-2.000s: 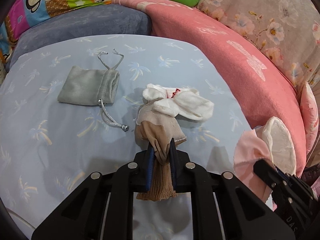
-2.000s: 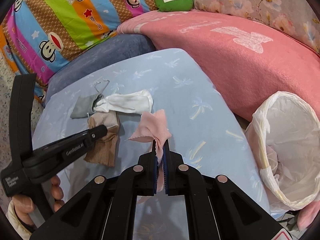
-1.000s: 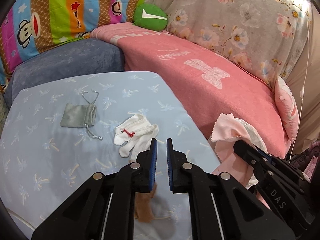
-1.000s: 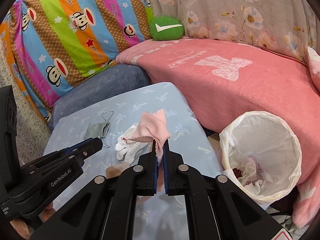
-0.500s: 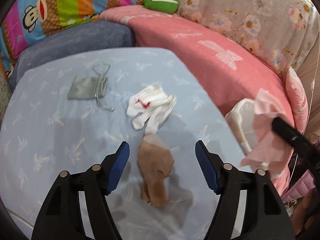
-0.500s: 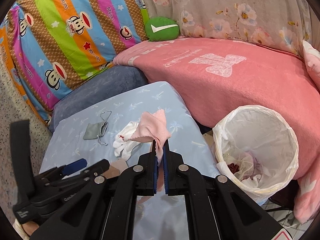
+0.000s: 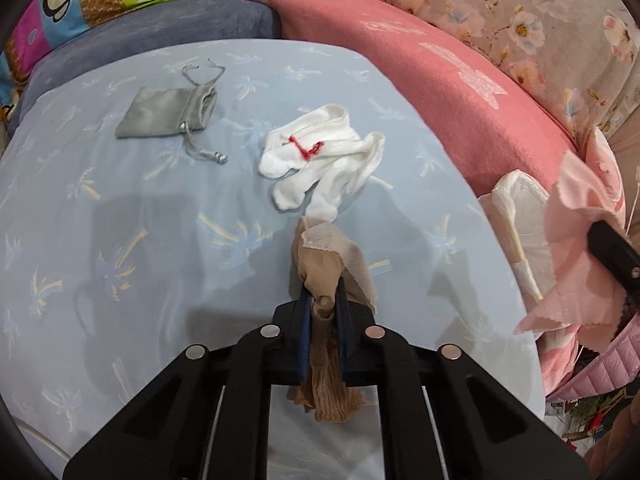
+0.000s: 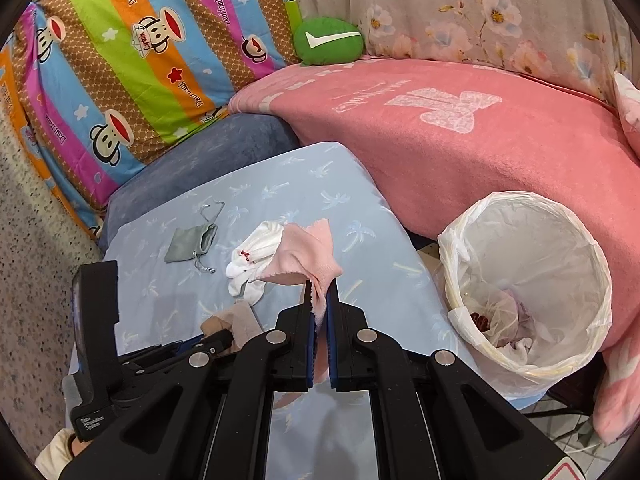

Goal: Organize soft objects
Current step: 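Carry the pink cloth and beige stocking over the bin and open both tools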

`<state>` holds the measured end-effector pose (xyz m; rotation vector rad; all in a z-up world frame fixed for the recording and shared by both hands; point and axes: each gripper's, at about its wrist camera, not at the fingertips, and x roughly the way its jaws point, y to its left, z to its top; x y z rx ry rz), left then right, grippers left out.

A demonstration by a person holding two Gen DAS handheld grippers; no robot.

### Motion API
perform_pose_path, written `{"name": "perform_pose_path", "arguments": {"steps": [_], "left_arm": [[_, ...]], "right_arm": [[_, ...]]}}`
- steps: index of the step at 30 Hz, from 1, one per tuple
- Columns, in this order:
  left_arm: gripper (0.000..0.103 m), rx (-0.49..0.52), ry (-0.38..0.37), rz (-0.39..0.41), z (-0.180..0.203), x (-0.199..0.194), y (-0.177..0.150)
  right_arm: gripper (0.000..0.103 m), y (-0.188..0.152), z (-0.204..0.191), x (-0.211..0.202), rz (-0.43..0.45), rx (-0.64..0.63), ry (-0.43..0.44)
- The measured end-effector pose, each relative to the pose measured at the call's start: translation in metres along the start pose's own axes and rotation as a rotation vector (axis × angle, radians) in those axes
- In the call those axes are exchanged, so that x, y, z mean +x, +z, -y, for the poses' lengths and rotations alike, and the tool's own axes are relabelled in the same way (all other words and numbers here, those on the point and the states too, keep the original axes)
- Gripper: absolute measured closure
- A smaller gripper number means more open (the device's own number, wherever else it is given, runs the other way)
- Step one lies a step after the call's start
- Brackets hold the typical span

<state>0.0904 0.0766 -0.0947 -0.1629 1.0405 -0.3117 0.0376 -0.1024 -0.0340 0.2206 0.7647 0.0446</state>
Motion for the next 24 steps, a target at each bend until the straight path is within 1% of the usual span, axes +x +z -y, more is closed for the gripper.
{"name": "perform_pose_path", "arguments": {"steps": [6,10,15,24], "left_arm": [[0.095,0.063,-0.02,0.074,0.023,-0.028,0.014],[0.095,0.105,-0.043,0.119,0.046,-0.043,0.027],[0.095,0.14,-0.08,0.143,0.069,-0.047,0.041],[0.094,0.225,-0.156,0.158,0.116,-0.048,0.053]], "right_arm": [[0.099,0.009,0.004,-0.004,0.023,0.004,-0.003],[0.099,0.016,0.009,-0.01,0.048,0.012,-0.007],[0.099,0.025,0.02,-0.021,0.083,0.026,-0.017],[0.099,0.04,0.062,-0.046,0.149,0.085,-0.064]]}}
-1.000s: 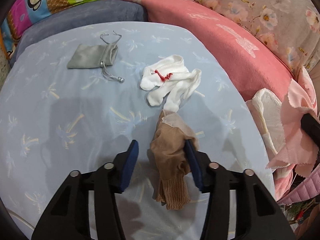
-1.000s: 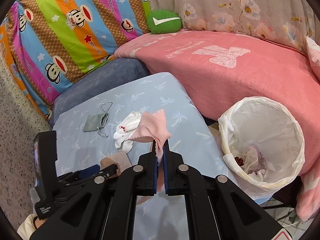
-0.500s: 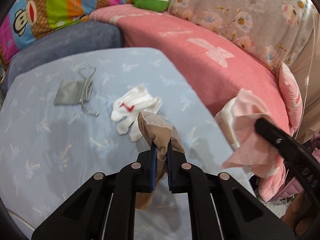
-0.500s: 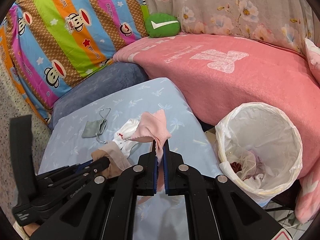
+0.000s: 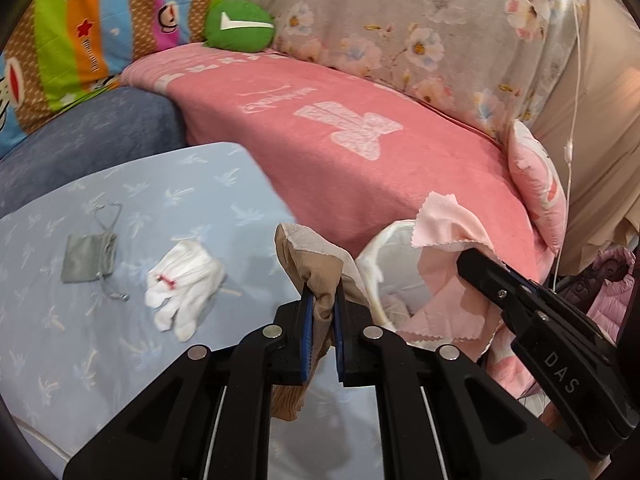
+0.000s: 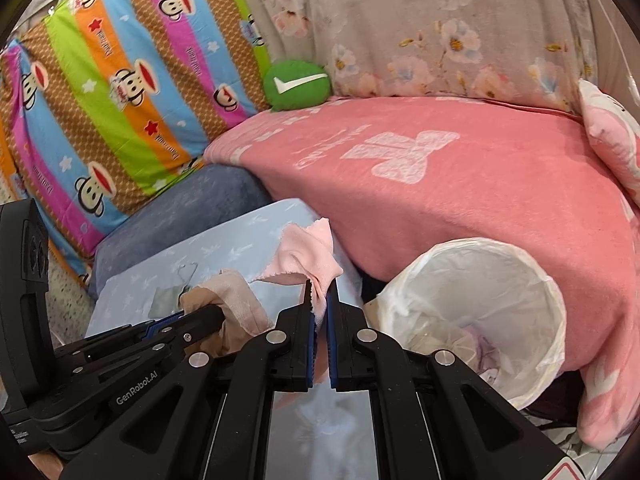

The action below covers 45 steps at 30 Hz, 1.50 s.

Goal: Organize soft objects
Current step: 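Carry the pink cloth and beige stocking over the bin and open both tools, then move both tools back over the white glove and grey pouch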

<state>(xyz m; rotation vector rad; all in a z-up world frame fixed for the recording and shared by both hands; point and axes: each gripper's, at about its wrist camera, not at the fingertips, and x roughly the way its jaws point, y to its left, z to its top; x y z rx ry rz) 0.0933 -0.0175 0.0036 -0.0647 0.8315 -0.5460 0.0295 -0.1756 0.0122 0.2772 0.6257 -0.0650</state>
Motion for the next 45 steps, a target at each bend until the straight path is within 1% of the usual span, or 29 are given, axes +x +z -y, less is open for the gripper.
{"name": "perform_pose_path", "arguments": {"steps": [9,18,23,24,25,26,28,29,31,33,34,39,45], "left_arm": [[0.094,0.086,-0.069,-0.014,0.047,0.02,0.015],[0.093,0.157,-0.16,-0.024,0.091,0.04,0.03],[0.092,0.199,-0.175,-0.021,0.108,0.047,0.035],[0.088,0.203,-0.174,-0.02,0.11,0.049,0.036],[0.08,0.205,-0.174,-0.017,0.112,0.05,0.037],[0.074,0.205,-0.172,-0.011,0.113,0.05,0.039],[0.043,0.198,-0.155,0.012,0.113,0.048,0.041],[0.04,0.193,-0.141,0.032,0.113,0.046,0.042],[0.039,0.196,-0.122,0.049,0.111,0.044,0.044],[0.039,0.191,-0.101,0.055,0.107,0.043,0.046],[0.039,0.185,-0.092,0.059,0.103,0.042,0.045],[0.039,0.156,-0.064,0.063,0.089,0.038,0.043],[0.039,0.121,-0.043,0.063,0.073,0.031,0.038]], "right_arm": [[0.099,0.012,0.053,-0.012,0.035,0.061,-0.076],[0.099,0.025,0.098,-0.018,0.065,0.11,-0.142],[0.098,0.031,0.116,-0.016,0.073,0.132,-0.169],[0.097,0.032,0.118,-0.016,0.075,0.135,-0.172],[0.097,0.033,0.121,-0.014,0.076,0.138,-0.177],[0.096,0.034,0.122,-0.014,0.077,0.14,-0.18],[0.094,0.037,0.125,-0.012,0.082,0.142,-0.189],[0.094,0.038,0.126,-0.012,0.085,0.143,-0.191],[0.09,0.041,0.127,-0.012,0.09,0.145,-0.194],[0.07,0.042,0.126,-0.013,0.105,0.151,-0.199],[0.067,0.043,0.125,-0.015,0.112,0.153,-0.198],[0.066,0.043,0.113,-0.015,0.107,0.134,-0.181],[0.066,0.036,0.093,-0.009,0.082,0.105,-0.159]]}}
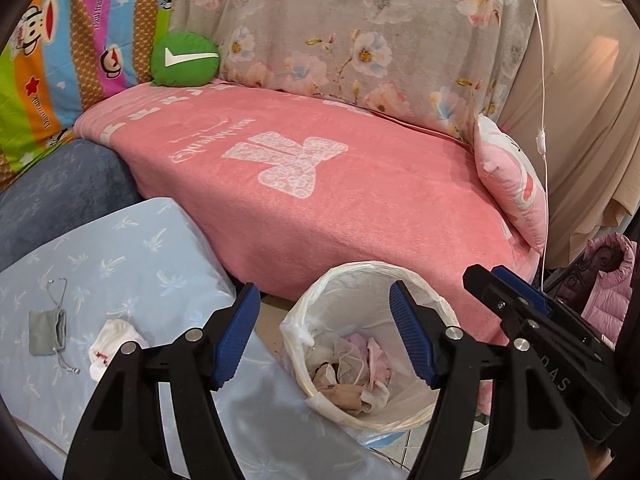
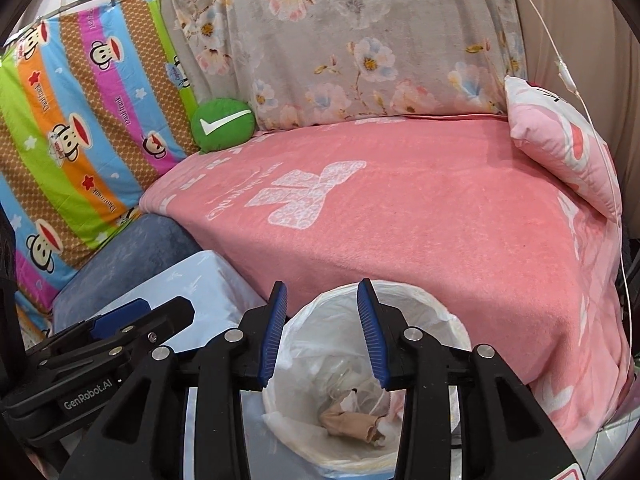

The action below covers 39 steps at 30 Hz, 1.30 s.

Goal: Organize soft objects
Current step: 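Move both tools back over the white glove and grey pouch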

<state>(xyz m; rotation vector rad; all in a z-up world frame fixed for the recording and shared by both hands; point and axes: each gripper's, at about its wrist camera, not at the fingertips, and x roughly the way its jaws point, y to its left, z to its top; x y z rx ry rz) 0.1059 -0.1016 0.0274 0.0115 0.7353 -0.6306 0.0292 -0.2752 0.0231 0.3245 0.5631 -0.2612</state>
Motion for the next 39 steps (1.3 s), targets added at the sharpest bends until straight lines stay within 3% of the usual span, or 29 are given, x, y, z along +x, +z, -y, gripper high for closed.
{"name": "perform_pose_path", "arguments": {"steps": [33,39], "left_arm": [[0.039,-0.133,0.142,0.016,-0.085,-0.04,-0.037],[0.037,-0.157,0.188,0.018,-0.105,-0.05,-0.044]], "right_arm": [[0.064,-0.038,-0.089,-0.001,-0.092,-0.139,0.094],[0.059,-0.045,-0.107,0.0,-0.104,-0.16,0.115]]}}
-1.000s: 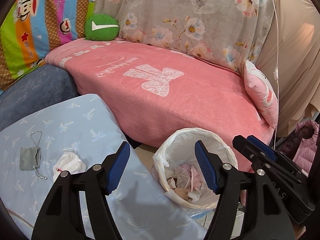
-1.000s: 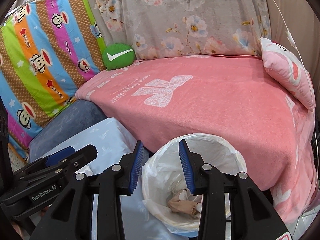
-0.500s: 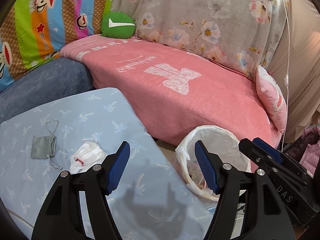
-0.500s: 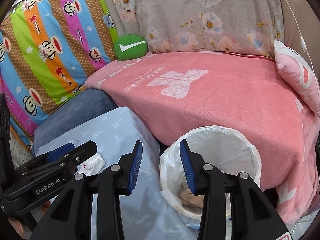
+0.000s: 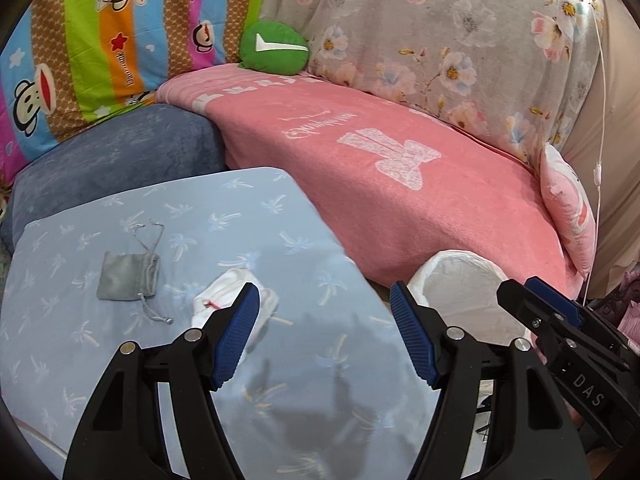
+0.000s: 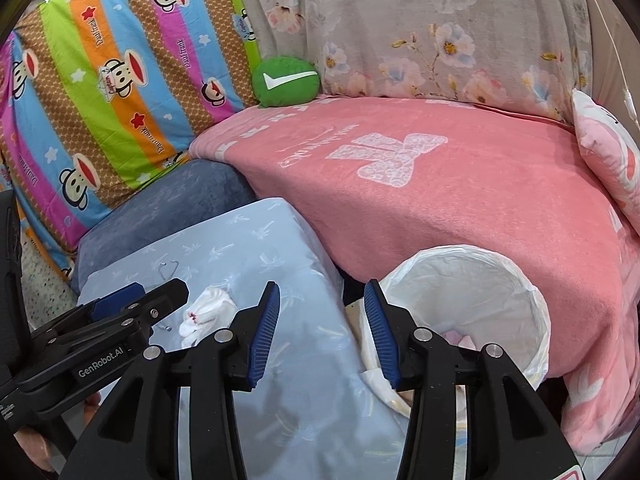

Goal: Organize soft objects
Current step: 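Move both tools back over the white glove and grey pouch, then grasp the grey drawstring pouch with the left tool while the right tool grasps the white glove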

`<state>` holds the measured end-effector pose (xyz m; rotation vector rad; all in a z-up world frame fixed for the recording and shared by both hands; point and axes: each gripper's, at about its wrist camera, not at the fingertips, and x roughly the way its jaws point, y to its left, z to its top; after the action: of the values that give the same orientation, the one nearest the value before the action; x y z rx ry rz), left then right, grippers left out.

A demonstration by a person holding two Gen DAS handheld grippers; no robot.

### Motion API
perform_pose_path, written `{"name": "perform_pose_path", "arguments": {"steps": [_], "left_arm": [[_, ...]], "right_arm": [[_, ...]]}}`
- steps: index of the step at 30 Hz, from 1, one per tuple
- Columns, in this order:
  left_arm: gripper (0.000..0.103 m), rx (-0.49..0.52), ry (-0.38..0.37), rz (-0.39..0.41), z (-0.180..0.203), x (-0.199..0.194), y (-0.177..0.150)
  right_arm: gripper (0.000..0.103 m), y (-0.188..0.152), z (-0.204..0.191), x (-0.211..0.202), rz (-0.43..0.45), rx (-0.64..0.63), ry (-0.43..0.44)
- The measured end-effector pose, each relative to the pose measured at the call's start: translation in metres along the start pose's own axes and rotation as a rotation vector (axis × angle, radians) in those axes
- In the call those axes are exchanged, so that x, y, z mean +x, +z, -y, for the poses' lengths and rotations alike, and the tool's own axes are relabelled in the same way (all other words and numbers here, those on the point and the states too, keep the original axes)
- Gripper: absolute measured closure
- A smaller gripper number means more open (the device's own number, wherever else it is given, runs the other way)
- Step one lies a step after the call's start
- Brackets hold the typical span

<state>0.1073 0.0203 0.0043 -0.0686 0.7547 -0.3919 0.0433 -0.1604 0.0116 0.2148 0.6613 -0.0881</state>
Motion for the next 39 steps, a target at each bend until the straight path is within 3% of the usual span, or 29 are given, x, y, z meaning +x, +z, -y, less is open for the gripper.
{"name": "perform_pose_path", "arguments": {"steps": [22,26,31,39], "left_arm": [[0.027,-0.115,0.17,-0.024,-0.091,-0.005,-0.017],[0.025,-0.134,0.195,-0.032,-0.108,-0.003,-0.019],[0.016,-0.144,0.242,-0.046,-0.127,0.005,-0.021],[0.015,-0.171,0.283,-0.079,-0.158,0.026,-0.019]], "right_arm": [[0.059,-0.024,-0.086,0.043,-0.112,-0.111,0.11],[0.054,-0.028,-0.096,0.059,-0.144,-0.108,0.127],[0.051,-0.031,-0.106,0.08,-0.176,-0.102,0.137],[0.05,-0.029,-0.118,0.123,-0.223,-0.091,0.143]]}}
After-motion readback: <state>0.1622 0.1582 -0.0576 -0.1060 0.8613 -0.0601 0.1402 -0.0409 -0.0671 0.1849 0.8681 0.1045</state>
